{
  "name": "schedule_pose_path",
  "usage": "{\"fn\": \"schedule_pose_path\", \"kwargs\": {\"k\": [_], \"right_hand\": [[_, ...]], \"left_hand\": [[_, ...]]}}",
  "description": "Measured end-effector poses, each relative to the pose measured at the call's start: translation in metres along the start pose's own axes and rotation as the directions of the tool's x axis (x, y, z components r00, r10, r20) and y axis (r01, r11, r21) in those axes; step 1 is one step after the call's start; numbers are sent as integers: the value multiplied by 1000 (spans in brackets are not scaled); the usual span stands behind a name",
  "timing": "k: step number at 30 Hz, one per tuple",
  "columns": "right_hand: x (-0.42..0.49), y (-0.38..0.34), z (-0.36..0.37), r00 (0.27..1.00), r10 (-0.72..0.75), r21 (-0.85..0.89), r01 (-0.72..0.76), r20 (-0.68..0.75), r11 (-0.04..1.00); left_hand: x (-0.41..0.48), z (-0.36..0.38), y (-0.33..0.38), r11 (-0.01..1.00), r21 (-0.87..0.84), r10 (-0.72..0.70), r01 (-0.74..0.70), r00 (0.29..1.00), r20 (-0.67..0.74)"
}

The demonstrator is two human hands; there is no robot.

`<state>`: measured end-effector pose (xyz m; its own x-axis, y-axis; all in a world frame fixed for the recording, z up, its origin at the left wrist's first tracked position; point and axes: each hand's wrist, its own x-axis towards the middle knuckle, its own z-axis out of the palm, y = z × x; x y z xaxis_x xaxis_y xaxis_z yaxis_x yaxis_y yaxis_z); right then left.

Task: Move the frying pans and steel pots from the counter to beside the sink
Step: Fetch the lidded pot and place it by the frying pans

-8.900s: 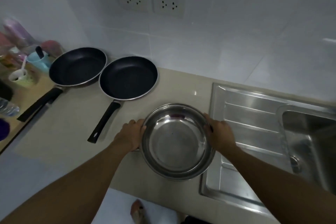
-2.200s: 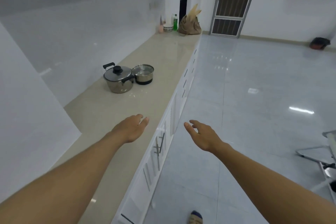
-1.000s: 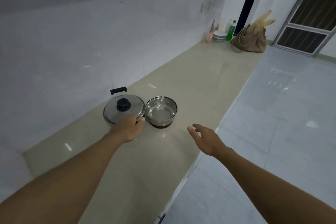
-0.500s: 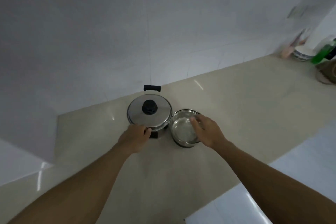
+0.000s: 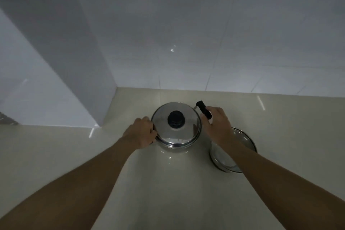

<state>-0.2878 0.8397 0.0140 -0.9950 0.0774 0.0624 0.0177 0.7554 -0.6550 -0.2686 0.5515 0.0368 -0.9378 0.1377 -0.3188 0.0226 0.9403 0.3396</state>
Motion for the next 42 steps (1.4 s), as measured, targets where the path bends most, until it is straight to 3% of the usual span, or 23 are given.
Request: {"fn": "schedule_pose_path", "kwargs": {"k": [6,10,13,18,21,24,26,31,35,42], "right_hand": [[16,-22,30,982,-37,19,35,186,999],[16,-37,52,981,-31,39,24,193,999],[14,-45,67,991,21,27,-24,131,999],[13,-45,74,996,47,-48,-43,80,998],[8,-43,75,997,44,-66,-40,64,997],[0,-42,76,998,36,-54,-34,43,998],[-3,-42,76,998,30,-46,-28,47,999],[-9,-39,78,998,30,-34,-28,55,999],[-16,-38,80,997,-29,-21,31,77,999],[-43,-63,85,994,-93,48,90,52,995]], "left_hand": [[-6,-8,-39,999,26,40,-38,997,-68],[-11,-6,-57,994,-35,99,-105,984,-151],[-9,-6,-60,960,-278,-44,3,989,-143],[4,4,-52,891,-420,-224,171,971,-80],[4,4,-51,900,-381,-259,212,963,-76],[2,3,-53,965,-218,-161,143,984,-70],[-1,6,-54,952,-262,-177,158,983,-50],[-19,12,-50,957,-180,-244,229,968,-67],[-38,18,-51,935,-255,-273,246,959,-74],[-80,17,-73,935,-263,-291,237,938,-188]]}}
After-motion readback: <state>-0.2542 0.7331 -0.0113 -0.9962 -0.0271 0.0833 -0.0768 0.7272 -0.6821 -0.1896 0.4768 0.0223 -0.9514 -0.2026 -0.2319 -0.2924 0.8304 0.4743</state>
